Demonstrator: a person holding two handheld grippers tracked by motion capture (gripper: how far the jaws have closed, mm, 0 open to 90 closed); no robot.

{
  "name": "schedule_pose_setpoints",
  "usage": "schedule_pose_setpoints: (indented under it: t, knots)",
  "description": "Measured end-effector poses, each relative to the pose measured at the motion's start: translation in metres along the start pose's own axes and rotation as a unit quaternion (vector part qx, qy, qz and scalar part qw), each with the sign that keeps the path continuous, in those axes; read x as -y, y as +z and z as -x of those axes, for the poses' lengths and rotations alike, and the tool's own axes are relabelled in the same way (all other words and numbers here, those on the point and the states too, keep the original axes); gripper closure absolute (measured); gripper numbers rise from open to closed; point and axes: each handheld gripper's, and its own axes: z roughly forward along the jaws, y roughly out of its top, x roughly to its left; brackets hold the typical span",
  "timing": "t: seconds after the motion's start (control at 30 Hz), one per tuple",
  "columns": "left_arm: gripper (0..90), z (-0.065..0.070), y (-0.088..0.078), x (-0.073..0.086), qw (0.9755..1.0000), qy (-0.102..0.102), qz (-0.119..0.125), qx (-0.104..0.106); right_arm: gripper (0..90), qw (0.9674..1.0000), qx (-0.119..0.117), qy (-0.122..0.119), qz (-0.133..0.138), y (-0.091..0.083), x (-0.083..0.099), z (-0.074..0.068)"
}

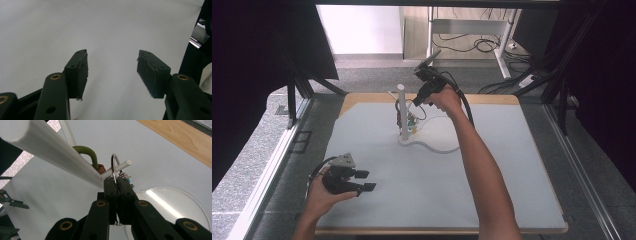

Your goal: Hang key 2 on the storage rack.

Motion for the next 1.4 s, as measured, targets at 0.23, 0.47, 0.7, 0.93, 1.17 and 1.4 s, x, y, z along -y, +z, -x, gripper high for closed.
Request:
schedule_pose_setpoints:
  t: [0.23,0.47,0.7,0.93,1.17,1.4]
  knots:
    - [42.5,0.0,0.0,0.0,1.0,0.001,0.002,0.003,86.8,0.9999,-0.009,-0.005,-0.001,0.008,-0.001,-0.005]
    - [42.5,0.0,0.001,0.0,1.0,0.003,0.0,0.004,86.4,0.9999,-0.009,-0.002,-0.01,0.018,0.005,-0.002]
    - [42.5,0.0,0.001,-0.001,1.0,0.003,-0.001,0.005,85.4,0.9997,-0.016,-0.005,-0.017,0.027,0.012,-0.001]
    - [42.4,0.0,0.001,-0.001,1.0,0.002,0.0,0.006,80.8,0.9994,-0.03,-0.002,-0.015,0.027,0.018,0.0]
    - [42.4,0.0,0.0,0.0,1.0,0.002,0.001,0.006,75.0,0.9994,-0.032,-0.007,-0.011,0.014,0.028,0.001]
    - [42.2,0.0,-0.001,0.0,1.0,-0.001,0.003,0.004,60.4,0.9991,-0.033,-0.021,0.013,-0.006,0.051,0.004]
